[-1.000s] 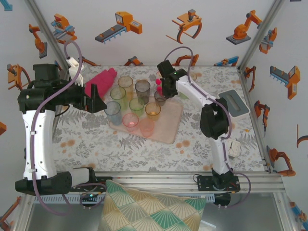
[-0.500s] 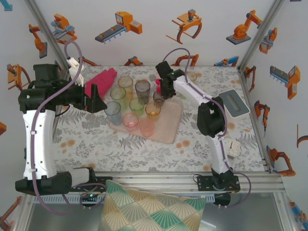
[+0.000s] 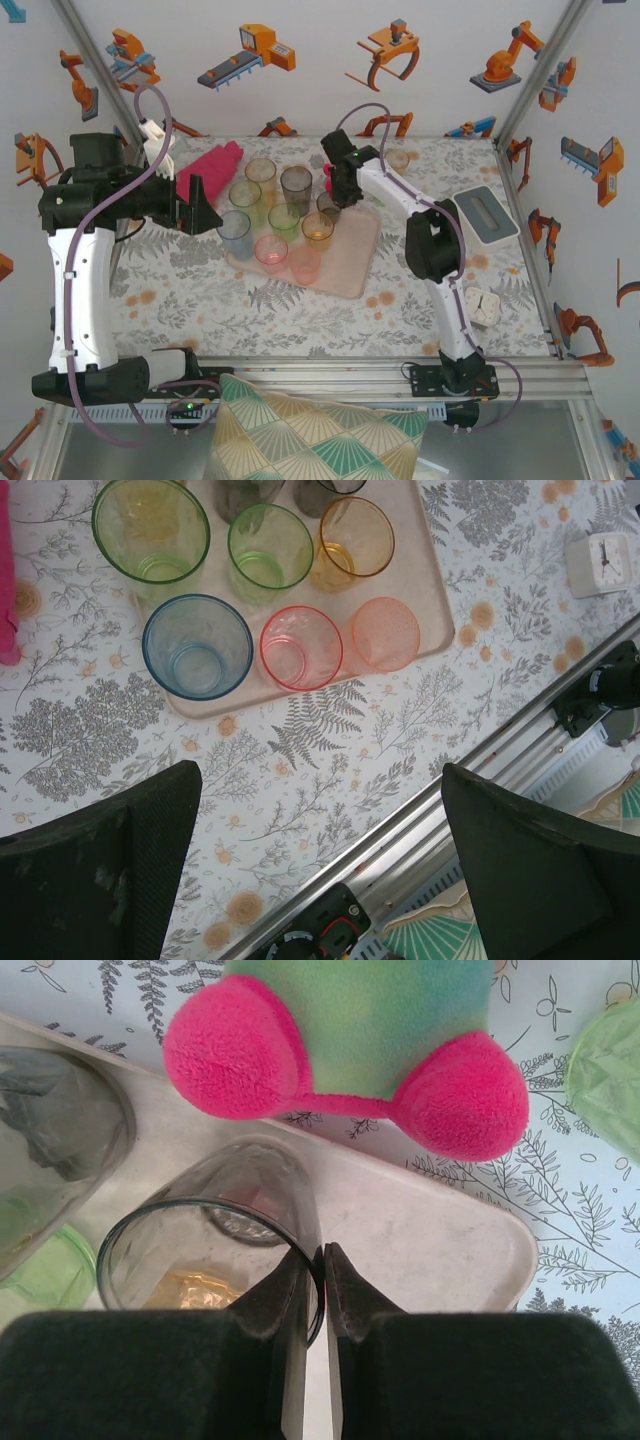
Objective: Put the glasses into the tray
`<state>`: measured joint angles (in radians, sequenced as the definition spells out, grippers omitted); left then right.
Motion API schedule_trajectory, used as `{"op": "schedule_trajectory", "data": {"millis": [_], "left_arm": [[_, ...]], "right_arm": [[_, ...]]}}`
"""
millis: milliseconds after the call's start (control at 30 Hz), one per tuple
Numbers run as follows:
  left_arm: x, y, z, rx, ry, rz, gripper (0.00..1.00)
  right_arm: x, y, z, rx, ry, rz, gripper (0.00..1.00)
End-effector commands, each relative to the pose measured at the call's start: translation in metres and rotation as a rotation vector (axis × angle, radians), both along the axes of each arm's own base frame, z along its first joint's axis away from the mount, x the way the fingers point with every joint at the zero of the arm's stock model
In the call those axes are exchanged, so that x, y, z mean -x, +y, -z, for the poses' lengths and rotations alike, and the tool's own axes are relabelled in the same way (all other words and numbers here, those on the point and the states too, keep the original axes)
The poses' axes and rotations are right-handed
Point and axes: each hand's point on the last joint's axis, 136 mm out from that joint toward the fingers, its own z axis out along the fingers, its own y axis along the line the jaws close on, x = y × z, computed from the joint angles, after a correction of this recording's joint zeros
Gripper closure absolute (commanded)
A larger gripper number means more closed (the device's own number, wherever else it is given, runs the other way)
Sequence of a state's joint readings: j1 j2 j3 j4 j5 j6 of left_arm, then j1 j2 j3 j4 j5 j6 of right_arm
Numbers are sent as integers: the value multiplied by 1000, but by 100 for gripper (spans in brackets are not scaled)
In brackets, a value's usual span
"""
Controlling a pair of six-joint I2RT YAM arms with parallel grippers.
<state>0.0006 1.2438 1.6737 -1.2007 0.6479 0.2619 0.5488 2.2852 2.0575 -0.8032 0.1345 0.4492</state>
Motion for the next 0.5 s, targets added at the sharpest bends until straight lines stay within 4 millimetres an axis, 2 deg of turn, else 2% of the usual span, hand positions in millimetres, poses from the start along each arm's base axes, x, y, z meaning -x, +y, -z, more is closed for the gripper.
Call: {"op": "schedule_trajectory", "data": {"millis": [0, 167, 300, 467], "left_arm": [[4, -1, -2, 15, -1, 1, 3], [4, -1, -3, 16, -3, 1, 3], [5, -2, -4, 16, -6, 1, 3], [5, -1, -5, 15, -11, 1, 3]], "right_arm": [[-3, 10, -4, -23, -7, -2, 81], [-4, 10, -6, -22, -13, 0, 71], [-4, 8, -9, -11, -16, 1, 66], [-5, 5, -24, -4, -42, 3, 63]]}}
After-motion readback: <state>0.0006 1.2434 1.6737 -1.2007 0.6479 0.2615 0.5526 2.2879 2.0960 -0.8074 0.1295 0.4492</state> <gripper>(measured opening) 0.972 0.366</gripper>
